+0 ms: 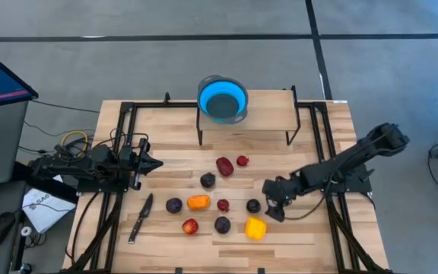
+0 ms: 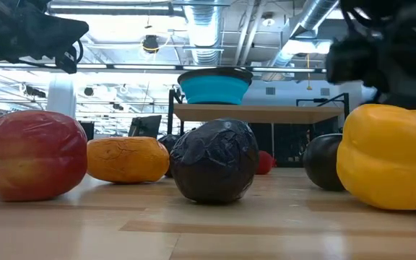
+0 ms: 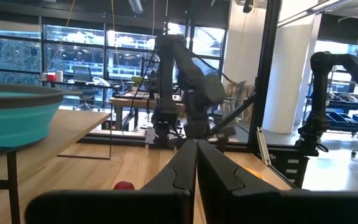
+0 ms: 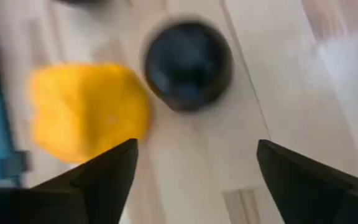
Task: Pick & Place Fruit
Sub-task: Put the right purple plum into the blue strainer bowl on the shelf
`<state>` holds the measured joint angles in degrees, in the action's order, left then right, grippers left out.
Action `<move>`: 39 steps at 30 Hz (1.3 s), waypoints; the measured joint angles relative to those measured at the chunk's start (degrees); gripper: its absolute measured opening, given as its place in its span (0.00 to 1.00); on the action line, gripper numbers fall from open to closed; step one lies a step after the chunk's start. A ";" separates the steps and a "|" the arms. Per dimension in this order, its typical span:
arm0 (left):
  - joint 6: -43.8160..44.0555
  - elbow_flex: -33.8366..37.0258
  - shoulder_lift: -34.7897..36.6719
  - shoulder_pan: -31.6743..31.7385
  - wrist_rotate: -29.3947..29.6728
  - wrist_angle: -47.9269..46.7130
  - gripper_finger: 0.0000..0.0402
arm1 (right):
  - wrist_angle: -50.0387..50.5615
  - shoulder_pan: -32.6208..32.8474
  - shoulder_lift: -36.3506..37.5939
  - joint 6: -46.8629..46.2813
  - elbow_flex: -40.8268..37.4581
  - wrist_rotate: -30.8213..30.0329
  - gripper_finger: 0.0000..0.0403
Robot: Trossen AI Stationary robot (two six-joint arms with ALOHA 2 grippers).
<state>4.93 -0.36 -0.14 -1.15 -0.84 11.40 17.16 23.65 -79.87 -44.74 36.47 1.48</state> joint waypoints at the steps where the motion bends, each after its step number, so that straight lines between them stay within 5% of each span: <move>1: 0.00 0.00 0.00 0.00 0.02 0.02 0.02 | -0.67 1.58 -0.65 -0.87 -0.57 -2.48 0.84; 7: 0.02 0.02 0.00 0.00 0.02 0.20 0.02 | -4.16 10.35 -3.72 -3.63 -3.06 -19.72 0.88; 14: 0.04 0.00 0.00 0.00 0.00 0.34 0.02 | -16.70 13.05 -9.11 -2.13 -5.38 -30.02 0.86; 28: 0.04 0.02 0.00 0.00 0.00 0.76 0.02 | -40.15 10.81 -21.76 4.86 -5.40 -35.94 0.86; 39: 0.06 0.00 0.00 0.00 0.02 1.11 0.02 | -40.10 11.33 -20.16 4.18 -5.40 -35.98 0.74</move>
<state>4.99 -0.36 -0.14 -1.15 -0.82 12.51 -22.94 34.98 -100.03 -40.56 31.07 -34.50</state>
